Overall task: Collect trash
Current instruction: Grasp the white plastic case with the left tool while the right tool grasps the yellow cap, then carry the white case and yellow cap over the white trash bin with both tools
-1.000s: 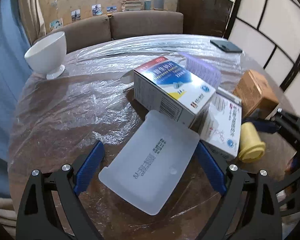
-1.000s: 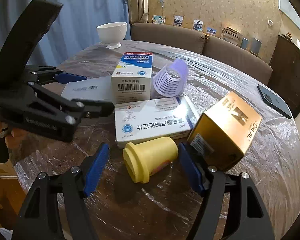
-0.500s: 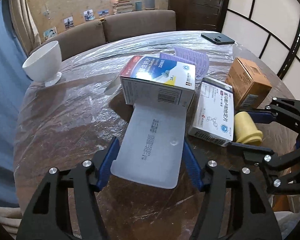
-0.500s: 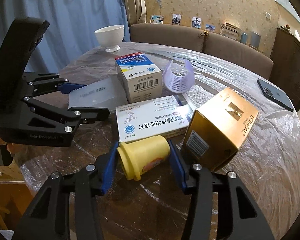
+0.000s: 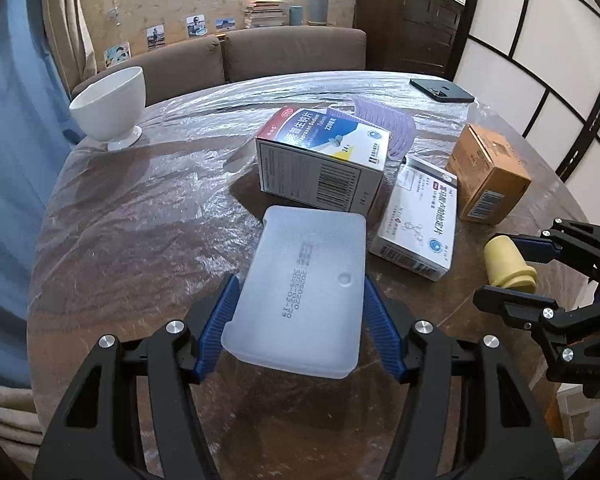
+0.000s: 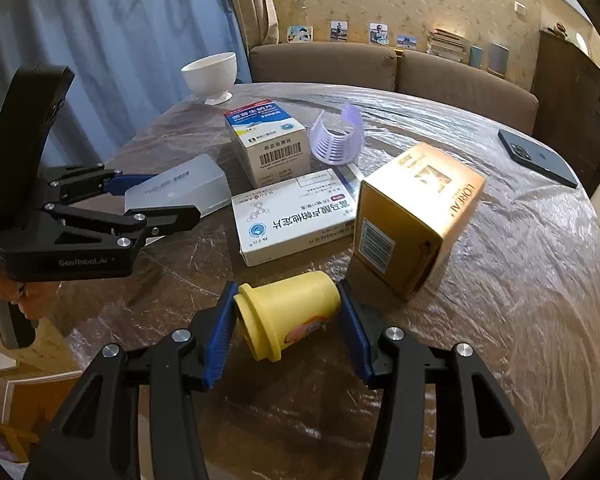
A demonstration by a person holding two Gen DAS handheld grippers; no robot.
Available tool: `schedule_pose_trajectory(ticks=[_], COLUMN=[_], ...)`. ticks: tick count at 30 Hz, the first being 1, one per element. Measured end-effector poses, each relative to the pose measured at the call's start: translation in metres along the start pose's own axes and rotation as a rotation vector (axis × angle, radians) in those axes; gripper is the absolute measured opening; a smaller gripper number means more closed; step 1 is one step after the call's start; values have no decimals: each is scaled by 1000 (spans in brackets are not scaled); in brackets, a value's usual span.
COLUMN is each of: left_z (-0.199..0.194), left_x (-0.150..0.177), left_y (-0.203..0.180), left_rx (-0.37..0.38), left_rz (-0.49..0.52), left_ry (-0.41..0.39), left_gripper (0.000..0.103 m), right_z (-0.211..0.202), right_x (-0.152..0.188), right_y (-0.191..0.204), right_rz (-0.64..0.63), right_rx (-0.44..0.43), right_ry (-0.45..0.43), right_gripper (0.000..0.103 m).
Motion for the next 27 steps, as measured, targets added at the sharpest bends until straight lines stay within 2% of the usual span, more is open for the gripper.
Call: schedule_pose_trajectory(ticks=[8,27], left_z=[-10,-38], left_x=[7,24], left_y=[-7,-20], left_rx=[27,26], left_rz=[-36,-56], left_ry=[-14,-51], left_gripper=[56,56], right_z=[-11,-30], right_x=[6,13], right_y=[-2,0], right_rz=[15,17], right_rx=[-4,-7], right_ry=[-7,-22], right_gripper=[49,49])
Point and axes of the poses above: each gripper's, at about its wrist camera, not at the fingertips, and z roughly the way its jaws point, y to its left, x to its underside, the point moved 3 cm from there along z, roughly the way its jaws point, and after that the axes turned 3 degrees about x, right-handed, at the moved point
